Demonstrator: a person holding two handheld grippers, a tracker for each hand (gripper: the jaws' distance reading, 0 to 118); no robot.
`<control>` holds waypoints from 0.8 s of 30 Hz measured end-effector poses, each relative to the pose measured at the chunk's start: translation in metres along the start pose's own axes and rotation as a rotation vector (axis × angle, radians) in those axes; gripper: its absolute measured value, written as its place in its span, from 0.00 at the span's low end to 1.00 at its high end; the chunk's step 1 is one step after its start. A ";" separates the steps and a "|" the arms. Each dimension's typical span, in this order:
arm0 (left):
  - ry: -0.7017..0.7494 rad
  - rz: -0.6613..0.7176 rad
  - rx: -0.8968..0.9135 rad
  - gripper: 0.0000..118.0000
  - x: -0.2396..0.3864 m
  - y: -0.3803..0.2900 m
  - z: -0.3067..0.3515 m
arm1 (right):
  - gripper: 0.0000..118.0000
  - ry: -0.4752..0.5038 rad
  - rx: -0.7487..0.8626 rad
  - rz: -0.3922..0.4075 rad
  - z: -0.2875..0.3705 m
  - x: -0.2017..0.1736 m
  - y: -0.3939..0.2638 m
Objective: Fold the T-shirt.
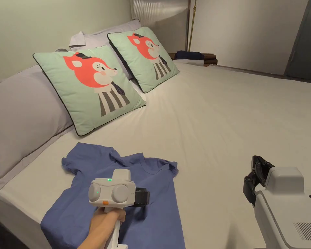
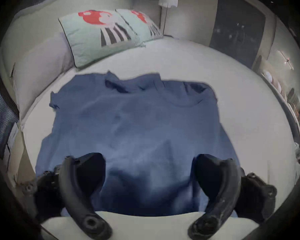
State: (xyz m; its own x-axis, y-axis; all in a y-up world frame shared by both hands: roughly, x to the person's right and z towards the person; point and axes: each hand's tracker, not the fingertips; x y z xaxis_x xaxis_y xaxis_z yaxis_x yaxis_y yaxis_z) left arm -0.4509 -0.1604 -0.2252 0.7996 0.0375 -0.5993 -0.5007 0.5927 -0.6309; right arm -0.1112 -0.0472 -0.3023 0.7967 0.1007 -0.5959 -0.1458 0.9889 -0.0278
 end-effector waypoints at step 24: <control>-0.416 -0.174 0.661 0.00 0.092 0.095 0.236 | 0.00 -0.131 0.046 -0.068 0.045 0.074 0.014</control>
State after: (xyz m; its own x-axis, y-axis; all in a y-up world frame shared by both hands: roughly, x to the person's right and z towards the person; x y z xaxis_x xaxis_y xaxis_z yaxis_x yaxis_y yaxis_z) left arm -0.3469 0.0892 -0.2237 0.9715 0.1209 -0.2040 -0.1617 0.9669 -0.1972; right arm -0.0280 -0.0208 -0.3104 0.8741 0.0440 -0.4838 -0.0646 0.9976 -0.0259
